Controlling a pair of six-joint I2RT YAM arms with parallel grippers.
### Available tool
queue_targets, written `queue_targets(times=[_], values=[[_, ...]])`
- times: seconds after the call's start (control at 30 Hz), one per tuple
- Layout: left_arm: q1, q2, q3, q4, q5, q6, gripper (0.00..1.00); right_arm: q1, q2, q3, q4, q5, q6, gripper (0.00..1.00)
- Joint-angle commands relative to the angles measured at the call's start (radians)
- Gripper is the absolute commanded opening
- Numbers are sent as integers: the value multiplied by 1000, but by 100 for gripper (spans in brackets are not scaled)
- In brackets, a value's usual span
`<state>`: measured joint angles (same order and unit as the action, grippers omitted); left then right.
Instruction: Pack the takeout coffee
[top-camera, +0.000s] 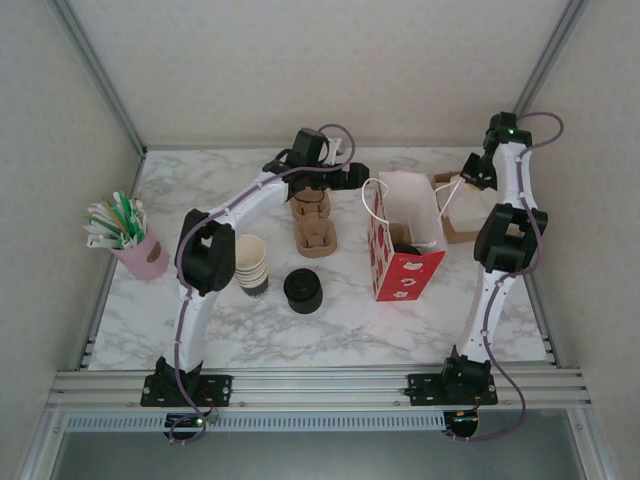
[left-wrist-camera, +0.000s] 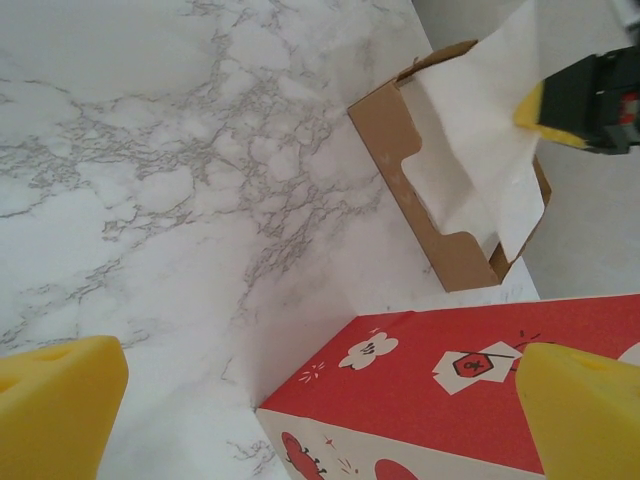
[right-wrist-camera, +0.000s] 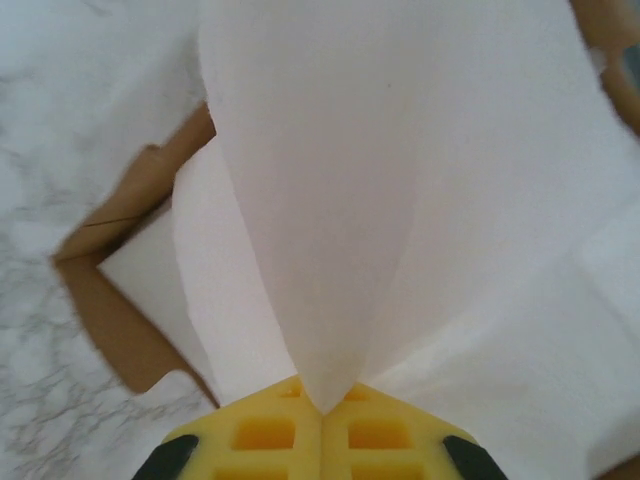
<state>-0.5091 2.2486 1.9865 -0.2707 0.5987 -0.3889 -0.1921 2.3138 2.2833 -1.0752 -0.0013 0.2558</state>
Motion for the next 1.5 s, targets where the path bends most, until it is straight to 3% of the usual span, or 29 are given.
queue_targets(times=[0.0, 0.37, 0.83, 1.17, 1.47], values=[[-5, -93, -27, 51, -17, -9, 100, 1, -129, -66, 124, 6, 20, 0], [-3, -274, -189, 142, -56, -38, 100, 15, -388, -209, 245, -55, 41, 0], [-5, -587, -450, 209, -106, -72, 100, 59, -722, -255, 246, -138, 87, 0], [-42, -807, -618, 227, -75, -108, 100, 83, -943, -294, 221, -395, 103, 0], [-106, -906, -710, 290, -7, -155, 100, 131, -1076, -436, 331, -808, 259, 0]])
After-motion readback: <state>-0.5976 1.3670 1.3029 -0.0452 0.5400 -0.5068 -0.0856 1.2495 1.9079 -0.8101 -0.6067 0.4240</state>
